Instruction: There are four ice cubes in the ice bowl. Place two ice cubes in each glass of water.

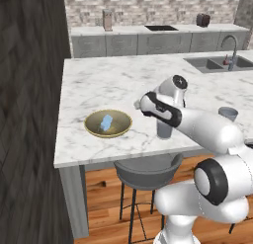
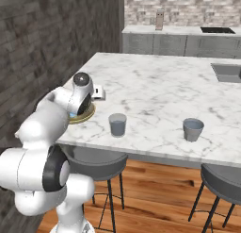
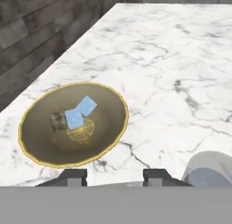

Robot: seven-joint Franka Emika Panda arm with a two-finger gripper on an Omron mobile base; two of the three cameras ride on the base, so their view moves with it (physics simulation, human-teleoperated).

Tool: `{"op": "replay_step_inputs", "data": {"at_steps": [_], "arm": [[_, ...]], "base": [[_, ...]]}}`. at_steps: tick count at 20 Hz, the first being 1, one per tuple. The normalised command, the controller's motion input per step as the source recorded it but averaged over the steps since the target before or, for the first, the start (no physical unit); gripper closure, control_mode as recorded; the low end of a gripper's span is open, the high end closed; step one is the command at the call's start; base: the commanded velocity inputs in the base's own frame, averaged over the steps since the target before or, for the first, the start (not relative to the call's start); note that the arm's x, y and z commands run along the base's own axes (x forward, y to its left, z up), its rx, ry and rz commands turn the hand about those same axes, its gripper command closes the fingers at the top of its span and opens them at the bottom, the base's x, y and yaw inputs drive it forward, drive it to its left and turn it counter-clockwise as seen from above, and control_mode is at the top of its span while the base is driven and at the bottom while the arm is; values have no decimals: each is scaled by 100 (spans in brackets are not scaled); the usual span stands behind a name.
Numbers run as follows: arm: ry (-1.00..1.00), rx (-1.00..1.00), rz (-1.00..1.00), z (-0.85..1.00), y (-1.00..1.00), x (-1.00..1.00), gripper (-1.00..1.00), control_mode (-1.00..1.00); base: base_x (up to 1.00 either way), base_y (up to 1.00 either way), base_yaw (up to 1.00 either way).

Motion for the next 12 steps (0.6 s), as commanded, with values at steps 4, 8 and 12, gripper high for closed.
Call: {"op": "replay_step_inputs", "data": {"at_steps": [4,8,12], "arm": [[25,-6,-9,-2,8,26,100,-100],[19,-9,-19,0,-41,-11,100,-100],[11,-2,-17,0,-95,-20,100,-100]], "base": [[0,0,0],[0,0,0],[0,0,0]]}}
